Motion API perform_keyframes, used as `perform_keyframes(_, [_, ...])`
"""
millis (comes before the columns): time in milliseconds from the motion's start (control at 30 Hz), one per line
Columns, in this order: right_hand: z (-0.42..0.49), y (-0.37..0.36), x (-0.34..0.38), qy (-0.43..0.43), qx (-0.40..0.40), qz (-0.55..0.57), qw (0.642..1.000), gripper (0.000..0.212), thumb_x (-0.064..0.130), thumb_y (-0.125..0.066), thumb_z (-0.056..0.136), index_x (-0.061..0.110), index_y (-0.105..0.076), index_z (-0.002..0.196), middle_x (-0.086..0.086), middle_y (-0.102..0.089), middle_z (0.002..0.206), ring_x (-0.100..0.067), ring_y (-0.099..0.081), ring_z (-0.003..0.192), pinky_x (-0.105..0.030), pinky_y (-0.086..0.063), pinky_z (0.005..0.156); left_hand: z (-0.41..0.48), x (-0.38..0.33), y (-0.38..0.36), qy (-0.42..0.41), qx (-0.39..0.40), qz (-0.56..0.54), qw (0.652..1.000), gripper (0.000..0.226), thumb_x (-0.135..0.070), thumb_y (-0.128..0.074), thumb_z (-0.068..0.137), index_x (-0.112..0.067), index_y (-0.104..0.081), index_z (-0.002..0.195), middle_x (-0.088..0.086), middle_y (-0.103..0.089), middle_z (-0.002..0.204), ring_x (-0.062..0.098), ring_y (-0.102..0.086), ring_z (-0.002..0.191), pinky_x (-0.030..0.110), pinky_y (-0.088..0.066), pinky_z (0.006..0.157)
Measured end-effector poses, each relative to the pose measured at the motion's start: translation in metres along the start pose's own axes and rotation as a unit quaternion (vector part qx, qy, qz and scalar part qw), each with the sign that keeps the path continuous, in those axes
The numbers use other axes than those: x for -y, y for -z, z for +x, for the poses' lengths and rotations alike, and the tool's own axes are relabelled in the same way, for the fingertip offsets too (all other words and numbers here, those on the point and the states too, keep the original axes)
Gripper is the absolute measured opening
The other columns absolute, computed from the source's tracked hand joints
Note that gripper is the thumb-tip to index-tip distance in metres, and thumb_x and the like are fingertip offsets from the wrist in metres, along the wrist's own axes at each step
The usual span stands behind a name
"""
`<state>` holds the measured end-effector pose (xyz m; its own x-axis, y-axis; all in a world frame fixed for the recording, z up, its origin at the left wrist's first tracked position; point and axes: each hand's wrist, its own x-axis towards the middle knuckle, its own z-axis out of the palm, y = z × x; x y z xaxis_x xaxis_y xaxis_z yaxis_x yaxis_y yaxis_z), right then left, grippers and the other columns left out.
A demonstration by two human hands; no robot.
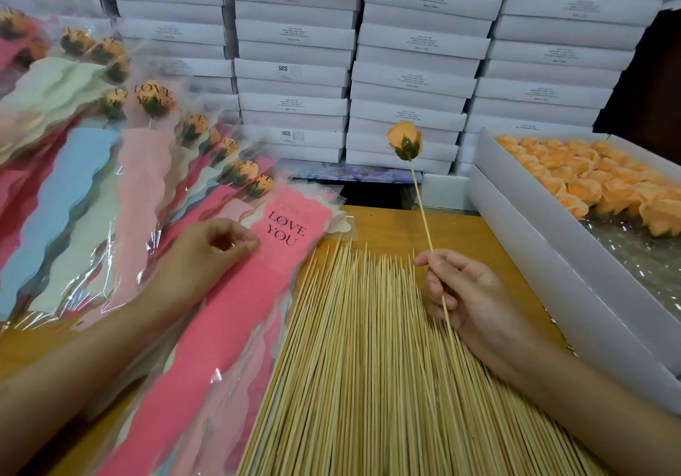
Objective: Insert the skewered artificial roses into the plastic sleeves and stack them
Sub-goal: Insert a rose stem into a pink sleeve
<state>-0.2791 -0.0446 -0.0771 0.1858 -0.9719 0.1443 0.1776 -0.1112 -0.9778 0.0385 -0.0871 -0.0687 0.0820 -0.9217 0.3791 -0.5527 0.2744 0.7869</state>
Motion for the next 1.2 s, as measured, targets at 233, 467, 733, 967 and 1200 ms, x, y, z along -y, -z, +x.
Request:
perform_keyframes(233, [0.001,0.001,-0.001,0.018,-0.027,0.002,0.999,0.02,0.032,-0.056,0.084,0.026,-0.075,0.084,0.008,-0.05,0.058,-0.003,-0.038,0.047,-0.018,-0.038,0.045,-0.004,-0.018,0.001,0.042,0.076,-0.16,0.983,0.02,-0.003,-0.065,0.088,-0.017,-0.074,0.098,0.012,-0.072,0.101,0.018,-0.063,0.084,0.029,-0.052,0.075])
perform_keyframes(467, [0.001,0.001,-0.002,0.016,-0.025,-0.012,0.999,0.021,0.031,-0.054,0.087,0.028,-0.075,0.084,0.008,-0.05,0.058,-0.003,-0.039,0.048,-0.019,-0.038,0.047,-0.005,-0.021,-0.004,0.038,0.026,-0.084,0.995,0.015,-0.005,-0.07,0.085,-0.018,-0.075,0.091,0.003,-0.071,0.091,0.013,-0.059,0.08,0.022,-0.048,0.071])
perform_keyframes(733, [0.001,0.003,-0.003,0.011,-0.02,-0.025,0.999,0.02,0.034,-0.055,0.086,0.027,-0.075,0.085,0.008,-0.05,0.06,-0.003,-0.04,0.048,-0.02,-0.039,0.048,0.004,0.005,0.01,0.071,-0.014,-0.055,0.996,0.012,-0.007,-0.073,0.084,-0.019,-0.075,0.083,0.013,-0.065,0.073,0.012,-0.054,0.058,0.025,-0.042,0.057])
perform_keyframes(967, [0.001,0.002,-0.003,0.009,-0.015,-0.021,1.0,0.021,0.034,-0.056,0.085,0.026,-0.075,0.085,0.007,-0.05,0.061,-0.003,-0.04,0.048,-0.021,-0.038,0.049,0.006,0.013,0.01,0.077,-0.018,-0.072,0.994,0.008,-0.011,-0.07,0.087,-0.017,-0.074,0.083,0.006,-0.07,0.069,0.008,-0.054,0.052,0.024,-0.041,0.054])
perform_keyframes(1200, [0.0,0.001,-0.002,0.008,-0.012,-0.023,1.0,0.021,0.034,-0.055,0.084,0.025,-0.075,0.084,0.006,-0.05,0.061,-0.003,-0.039,0.049,-0.02,-0.037,0.048,0.006,0.009,0.012,0.046,-0.022,0.035,0.998,0.008,-0.014,-0.071,0.087,-0.02,-0.073,0.082,0.002,-0.07,0.086,0.012,-0.058,0.067,0.023,-0.043,0.062])
